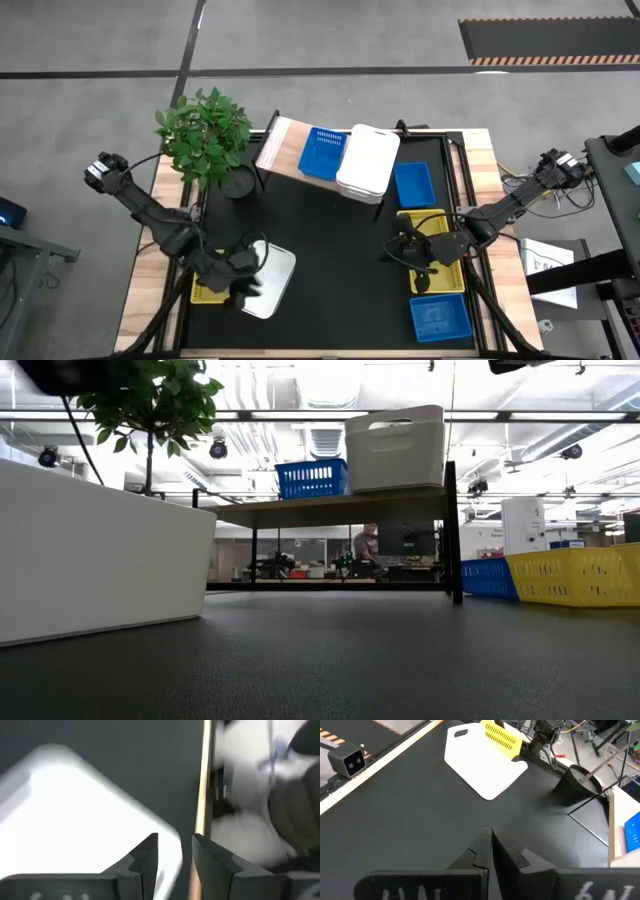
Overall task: Stack baskets on shelf by color
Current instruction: Put the left yellow bin on the shelf
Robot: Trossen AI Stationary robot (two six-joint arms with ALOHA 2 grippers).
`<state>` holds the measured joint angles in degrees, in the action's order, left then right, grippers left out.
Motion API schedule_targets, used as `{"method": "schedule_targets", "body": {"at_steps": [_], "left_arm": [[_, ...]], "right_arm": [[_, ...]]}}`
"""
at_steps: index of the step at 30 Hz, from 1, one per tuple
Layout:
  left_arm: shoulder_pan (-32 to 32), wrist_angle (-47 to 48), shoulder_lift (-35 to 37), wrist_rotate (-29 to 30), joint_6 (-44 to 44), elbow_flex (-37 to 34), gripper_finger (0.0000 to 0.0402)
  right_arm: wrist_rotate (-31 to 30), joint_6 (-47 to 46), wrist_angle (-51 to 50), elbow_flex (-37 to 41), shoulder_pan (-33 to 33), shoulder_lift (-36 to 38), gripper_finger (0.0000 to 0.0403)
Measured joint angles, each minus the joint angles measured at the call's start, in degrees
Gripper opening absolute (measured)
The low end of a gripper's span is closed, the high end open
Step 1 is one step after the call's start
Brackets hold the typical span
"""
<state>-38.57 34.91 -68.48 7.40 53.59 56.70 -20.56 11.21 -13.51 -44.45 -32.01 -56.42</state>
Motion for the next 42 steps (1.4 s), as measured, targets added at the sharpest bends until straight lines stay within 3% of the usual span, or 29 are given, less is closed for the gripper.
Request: {"method": "schedule_targets", "body": {"at_steps": [4,7,15,18,22,29,35,42], "left_arm": [[-2.8,9.3,0.0,-8.1,9.1,0.8,0.0105],[-5.3,13.6,0.0,-8.4,10.7,-0.9,0.0105],[-11.8,14.3,-0.9,-10.7,10.7,-5.7,0.0094],[-13.5,14.1,-2.0,-14.5,13.8,-5.7,0.0075],[-14.8,12.3,-3.8,-15.3,19.6,-5.1,0.0048],[-15.5,10.8,-10.5,-16.0,16.3,-4.5,0.0028],[-15.5,12.0,-12.1,-17.9,16.4,-4.4,0.0052],[-15.5,12.3,-10.3,-17.2,13.9,-3.4,0.0136]], "right_arm": [[0.0,0.4,0.0,0.0,0.0,0.0,0.0009],[0.0,0.5,0.0,0.0,0.0,0.0,0.0009],[0.0,0.5,-1.1,0.0,0.0,0.0,0.0009],[0.0,0.1,-1.7,0.0,0.0,0.0,0.0009],[0.0,0.0,-1.7,0.0,0.0,0.0,0.0009],[0.0,-1.1,-1.9,0.2,0.0,0.0,0.0009],[0.0,-1.2,-1.9,0.3,0.0,0.0,0.0009],[0.0,-1.5,-1.8,0.4,0.0,0.0,0.0009]]}}
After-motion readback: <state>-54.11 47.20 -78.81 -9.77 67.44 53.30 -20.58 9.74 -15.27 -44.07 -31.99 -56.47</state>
